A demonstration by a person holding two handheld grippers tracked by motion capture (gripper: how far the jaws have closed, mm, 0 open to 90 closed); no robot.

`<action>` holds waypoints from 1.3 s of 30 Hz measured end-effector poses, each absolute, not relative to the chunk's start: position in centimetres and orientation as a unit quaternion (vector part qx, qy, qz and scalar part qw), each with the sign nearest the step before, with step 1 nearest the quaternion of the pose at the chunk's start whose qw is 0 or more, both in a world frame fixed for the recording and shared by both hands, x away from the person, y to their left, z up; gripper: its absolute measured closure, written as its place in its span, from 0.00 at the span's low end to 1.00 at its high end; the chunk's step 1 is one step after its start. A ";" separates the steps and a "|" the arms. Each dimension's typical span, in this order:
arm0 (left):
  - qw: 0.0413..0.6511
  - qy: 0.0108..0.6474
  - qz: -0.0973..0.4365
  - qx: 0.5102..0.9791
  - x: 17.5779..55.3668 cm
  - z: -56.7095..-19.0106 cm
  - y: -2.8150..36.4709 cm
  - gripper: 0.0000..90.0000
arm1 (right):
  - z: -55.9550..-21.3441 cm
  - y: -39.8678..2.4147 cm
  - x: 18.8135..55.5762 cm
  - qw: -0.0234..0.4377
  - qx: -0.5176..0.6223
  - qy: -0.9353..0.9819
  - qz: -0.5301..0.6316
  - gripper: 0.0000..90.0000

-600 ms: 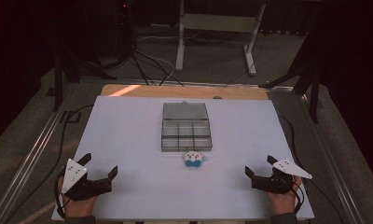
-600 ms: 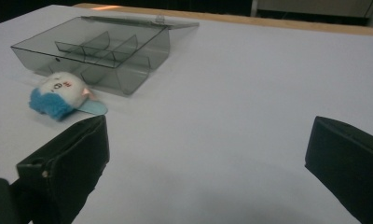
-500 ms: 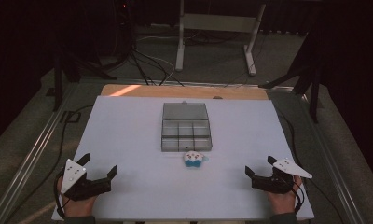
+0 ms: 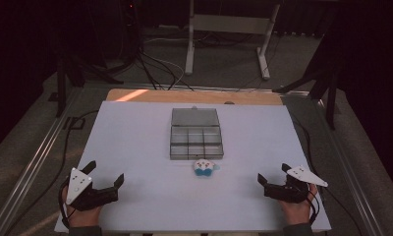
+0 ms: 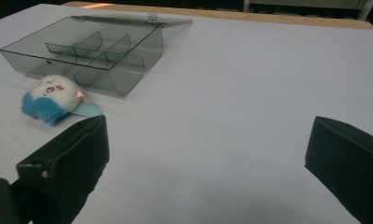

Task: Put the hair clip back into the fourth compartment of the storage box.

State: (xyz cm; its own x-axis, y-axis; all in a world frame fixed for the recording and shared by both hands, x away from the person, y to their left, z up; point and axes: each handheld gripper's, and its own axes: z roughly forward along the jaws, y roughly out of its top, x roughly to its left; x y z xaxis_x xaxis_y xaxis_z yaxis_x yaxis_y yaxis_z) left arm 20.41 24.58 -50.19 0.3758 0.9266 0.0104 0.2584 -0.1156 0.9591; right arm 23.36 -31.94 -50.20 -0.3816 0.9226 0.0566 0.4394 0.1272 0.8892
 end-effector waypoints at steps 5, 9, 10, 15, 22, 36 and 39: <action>0.489 0.463 0.344 0.654 20.2 -50.0 24.6 0.01 | -49.6 -31.8 23.3 0.268 0.494 0.694 0.450 0.00; 0.490 0.467 0.347 0.649 20.1 -49.8 24.7 0.01 | -49.0 -31.5 23.3 0.260 0.494 0.695 0.454 0.00; 0.489 0.467 0.348 0.649 20.1 -49.8 24.7 0.01 | -48.8 -31.3 23.3 0.260 0.492 0.697 0.452 0.00; 0.482 0.470 0.345 0.654 20.3 -50.1 24.6 0.01 | -47.9 -30.7 23.6 0.259 0.490 0.703 0.446 0.00; 0.486 0.465 0.340 0.658 20.5 -50.0 24.6 0.01 | -47.3 -29.9 24.2 0.256 0.490 0.703 0.447 0.00; 0.489 0.471 0.341 0.650 21.4 -50.0 24.4 0.01 | -46.0 -27.3 25.4 0.249 0.482 0.713 0.444 0.00; 0.488 0.472 0.340 0.651 21.4 -50.1 24.4 0.01 | -45.9 -26.7 25.8 0.244 0.484 0.714 0.442 0.00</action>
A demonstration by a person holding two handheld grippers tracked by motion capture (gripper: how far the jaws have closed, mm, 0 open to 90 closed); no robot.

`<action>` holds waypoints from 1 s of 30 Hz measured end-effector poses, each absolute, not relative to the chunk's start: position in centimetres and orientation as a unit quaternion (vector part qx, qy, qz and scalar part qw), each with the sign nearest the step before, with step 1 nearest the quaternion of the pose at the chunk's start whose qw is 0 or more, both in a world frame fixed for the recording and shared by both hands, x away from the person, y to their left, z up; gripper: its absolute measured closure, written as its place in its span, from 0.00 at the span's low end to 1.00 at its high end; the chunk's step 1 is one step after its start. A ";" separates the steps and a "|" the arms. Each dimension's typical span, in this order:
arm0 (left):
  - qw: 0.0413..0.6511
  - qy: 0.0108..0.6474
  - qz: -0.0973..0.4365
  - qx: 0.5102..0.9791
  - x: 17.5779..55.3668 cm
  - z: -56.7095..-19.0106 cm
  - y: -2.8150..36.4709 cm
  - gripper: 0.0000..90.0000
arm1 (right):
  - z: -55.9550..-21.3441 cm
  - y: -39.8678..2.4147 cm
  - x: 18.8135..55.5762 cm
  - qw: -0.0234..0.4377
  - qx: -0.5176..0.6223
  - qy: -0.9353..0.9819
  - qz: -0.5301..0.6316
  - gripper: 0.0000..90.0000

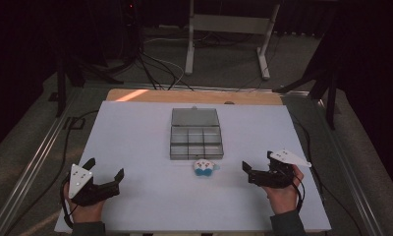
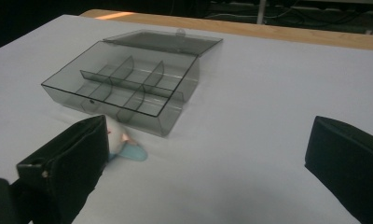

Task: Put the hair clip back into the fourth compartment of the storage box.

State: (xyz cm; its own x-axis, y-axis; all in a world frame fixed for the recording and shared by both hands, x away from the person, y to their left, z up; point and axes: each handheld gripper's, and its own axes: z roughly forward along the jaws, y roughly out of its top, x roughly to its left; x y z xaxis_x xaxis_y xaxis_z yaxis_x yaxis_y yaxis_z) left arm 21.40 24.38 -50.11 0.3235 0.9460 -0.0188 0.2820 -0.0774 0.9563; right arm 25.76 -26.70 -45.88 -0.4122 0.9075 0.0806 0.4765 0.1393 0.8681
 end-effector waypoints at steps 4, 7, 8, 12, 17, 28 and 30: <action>0.491 0.468 0.326 0.659 21.5 -50.3 24.4 0.01 | -45.8 -26.0 26.3 0.236 0.485 0.717 0.442 0.00; 0.489 0.465 0.320 0.665 21.6 -50.5 24.2 0.01 | -45.8 -25.6 26.5 0.237 0.482 0.720 0.439 0.00; 0.493 0.464 0.317 0.664 21.7 -50.5 24.2 0.01 | -45.8 -25.1 26.8 0.236 0.482 0.721 0.439 0.00; 0.492 0.464 0.318 0.665 21.7 -50.5 24.2 0.01 | -45.9 -24.6 27.2 0.228 0.483 0.720 0.444 0.00; 0.489 0.462 0.316 0.669 21.7 -50.5 24.1 0.01 | -46.0 -23.5 27.8 0.222 0.481 0.722 0.444 0.00; 0.487 0.462 0.315 0.670 21.8 -50.5 24.2 0.01 | -46.4 -21.4 28.7 0.210 0.480 0.728 0.441 0.00; 0.488 0.461 0.315 0.671 21.8 -50.5 24.2 0.01 | -46.4 -21.1 28.8 0.208 0.481 0.728 0.442 0.00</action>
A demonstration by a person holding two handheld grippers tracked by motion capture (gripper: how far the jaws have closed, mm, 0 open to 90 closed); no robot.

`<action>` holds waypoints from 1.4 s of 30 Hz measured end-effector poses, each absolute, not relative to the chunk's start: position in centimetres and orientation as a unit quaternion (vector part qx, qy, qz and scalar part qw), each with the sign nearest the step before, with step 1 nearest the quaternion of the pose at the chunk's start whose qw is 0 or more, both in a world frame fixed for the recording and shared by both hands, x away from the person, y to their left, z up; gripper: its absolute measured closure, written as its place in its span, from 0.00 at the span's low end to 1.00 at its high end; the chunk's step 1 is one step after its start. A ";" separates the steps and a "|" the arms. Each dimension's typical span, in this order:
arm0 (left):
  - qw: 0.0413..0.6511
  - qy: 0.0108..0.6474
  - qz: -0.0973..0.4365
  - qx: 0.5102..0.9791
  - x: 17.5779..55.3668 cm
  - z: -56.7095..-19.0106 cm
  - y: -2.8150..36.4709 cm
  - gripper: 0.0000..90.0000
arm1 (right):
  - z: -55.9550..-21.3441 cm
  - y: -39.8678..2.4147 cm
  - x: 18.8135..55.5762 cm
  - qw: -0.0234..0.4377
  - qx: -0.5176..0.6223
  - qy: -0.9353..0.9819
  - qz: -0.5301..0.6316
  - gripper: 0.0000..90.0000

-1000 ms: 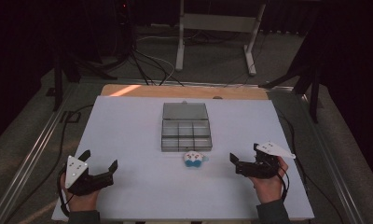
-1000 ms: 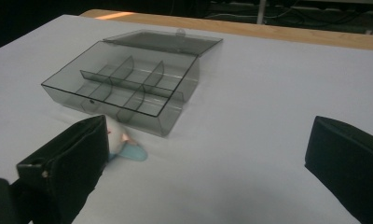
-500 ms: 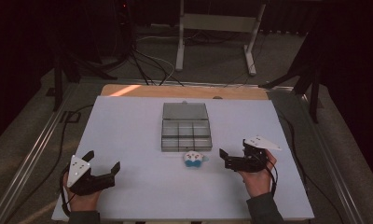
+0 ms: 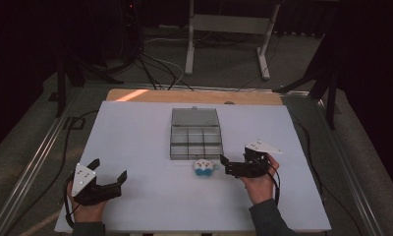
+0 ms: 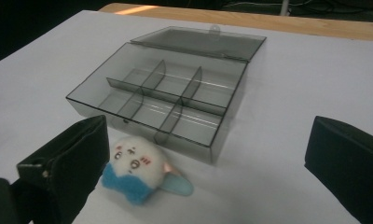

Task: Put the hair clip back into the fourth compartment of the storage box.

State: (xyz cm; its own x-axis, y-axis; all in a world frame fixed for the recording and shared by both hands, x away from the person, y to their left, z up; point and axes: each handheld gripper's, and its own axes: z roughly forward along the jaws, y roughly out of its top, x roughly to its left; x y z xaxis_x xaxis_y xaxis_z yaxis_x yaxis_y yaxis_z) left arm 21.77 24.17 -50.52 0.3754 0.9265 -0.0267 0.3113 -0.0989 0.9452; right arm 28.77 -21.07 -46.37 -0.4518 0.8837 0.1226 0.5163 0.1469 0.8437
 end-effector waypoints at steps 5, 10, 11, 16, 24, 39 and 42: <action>0.487 0.462 0.316 0.670 21.8 -50.5 24.2 0.01 | -46.3 -20.2 29.0 0.205 0.477 0.730 0.443 0.00; 0.487 0.462 0.317 0.670 21.8 -50.5 24.2 0.01 | -46.4 -19.4 29.1 0.200 0.475 0.733 0.444 0.00; 0.487 0.462 0.317 0.670 21.8 -50.5 24.2 0.01 | -46.4 -19.3 29.2 0.200 0.474 0.734 0.443 0.00; 0.486 0.462 0.319 0.670 21.7 -50.5 24.2 0.01 | -46.7 -18.7 29.4 0.194 0.475 0.736 0.442 0.00; 0.482 0.465 0.320 0.670 21.4 -50.6 24.4 0.01 | -47.3 -17.7 29.7 0.185 0.476 0.740 0.438 0.00; 0.483 0.464 0.321 0.670 21.5 -50.7 24.3 0.01 | -48.5 -16.0 29.7 0.169 0.477 0.747 0.431 0.00; 0.483 0.464 0.320 0.670 21.6 -50.7 24.3 0.01 | -48.9 -15.5 29.7 0.164 0.478 0.751 0.426 0.00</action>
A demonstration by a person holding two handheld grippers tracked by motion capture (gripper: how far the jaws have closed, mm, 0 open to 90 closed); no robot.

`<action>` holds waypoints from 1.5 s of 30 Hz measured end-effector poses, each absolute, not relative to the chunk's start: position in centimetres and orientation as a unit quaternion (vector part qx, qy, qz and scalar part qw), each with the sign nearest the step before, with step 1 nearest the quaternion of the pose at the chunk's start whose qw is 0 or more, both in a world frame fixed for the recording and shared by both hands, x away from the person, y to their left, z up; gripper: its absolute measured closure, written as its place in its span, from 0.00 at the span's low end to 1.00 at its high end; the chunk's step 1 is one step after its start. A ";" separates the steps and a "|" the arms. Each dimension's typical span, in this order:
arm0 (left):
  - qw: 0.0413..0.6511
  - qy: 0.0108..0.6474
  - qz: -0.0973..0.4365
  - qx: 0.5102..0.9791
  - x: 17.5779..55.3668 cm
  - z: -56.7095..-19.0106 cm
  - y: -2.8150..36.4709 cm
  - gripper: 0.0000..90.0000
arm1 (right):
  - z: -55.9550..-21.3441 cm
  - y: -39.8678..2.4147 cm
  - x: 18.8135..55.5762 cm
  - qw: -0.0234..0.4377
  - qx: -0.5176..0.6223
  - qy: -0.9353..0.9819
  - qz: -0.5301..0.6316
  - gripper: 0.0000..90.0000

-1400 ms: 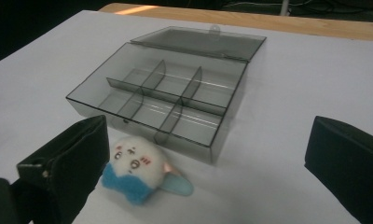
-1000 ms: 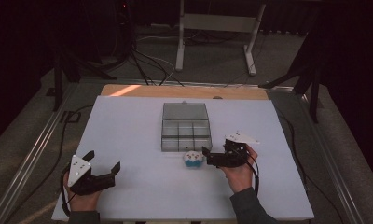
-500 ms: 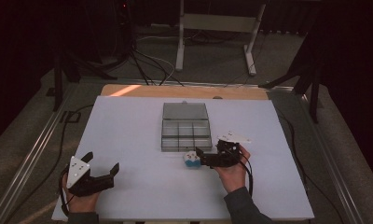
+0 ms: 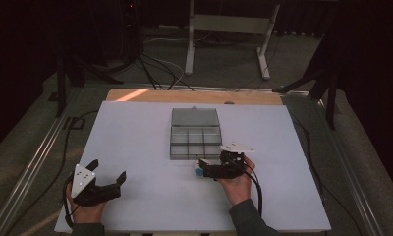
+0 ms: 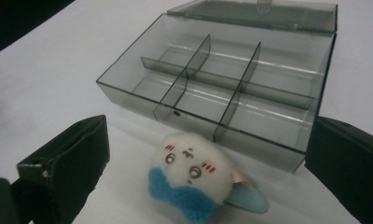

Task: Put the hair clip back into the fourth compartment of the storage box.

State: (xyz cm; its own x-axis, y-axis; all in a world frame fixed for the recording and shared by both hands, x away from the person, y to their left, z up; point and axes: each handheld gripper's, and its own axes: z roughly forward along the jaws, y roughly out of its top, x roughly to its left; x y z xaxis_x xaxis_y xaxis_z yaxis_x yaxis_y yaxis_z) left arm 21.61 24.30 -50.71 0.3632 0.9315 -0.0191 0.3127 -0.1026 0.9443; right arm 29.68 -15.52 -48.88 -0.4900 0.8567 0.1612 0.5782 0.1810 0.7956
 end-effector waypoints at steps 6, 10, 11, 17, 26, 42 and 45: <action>0.482 0.464 0.321 0.670 21.7 -50.7 24.3 0.01 | -49.6 -15.0 29.7 0.158 0.483 0.759 0.407 0.01; 0.479 0.463 0.322 0.672 21.8 -50.8 24.2 0.01 | -49.9 -14.8 29.9 0.152 0.485 0.762 0.402 0.03; 0.480 0.463 0.322 0.672 21.8 -50.8 24.2 0.01 | -50.0 -14.7 29.9 0.151 0.485 0.762 0.402 0.03; 0.479 0.462 0.323 0.673 21.9 -50.8 24.2 0.01 | -50.6 -14.3 29.8 0.151 0.484 0.768 0.392 0.04; 0.479 0.460 0.324 0.674 21.9 -50.8 24.2 0.01 | -51.9 -14.0 30.1 0.148 0.496 0.771 0.371 0.08; 0.476 0.458 0.324 0.677 21.9 -50.8 24.1 0.01 | -53.4 -12.6 30.3 0.166 0.498 0.782 0.337 0.19; 0.474 0.457 0.323 0.679 21.9 -50.9 24.1 0.01 | -53.5 -12.6 30.3 0.170 0.496 0.784 0.333 0.23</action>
State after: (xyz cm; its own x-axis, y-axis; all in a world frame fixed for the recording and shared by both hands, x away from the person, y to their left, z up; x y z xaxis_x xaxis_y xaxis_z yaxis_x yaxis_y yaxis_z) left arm 21.94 24.08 -50.87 0.3722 0.9281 0.0054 0.3144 -0.1315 0.9401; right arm 30.34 -12.59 -53.49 -0.4493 0.8912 0.0630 0.6645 0.2862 0.6903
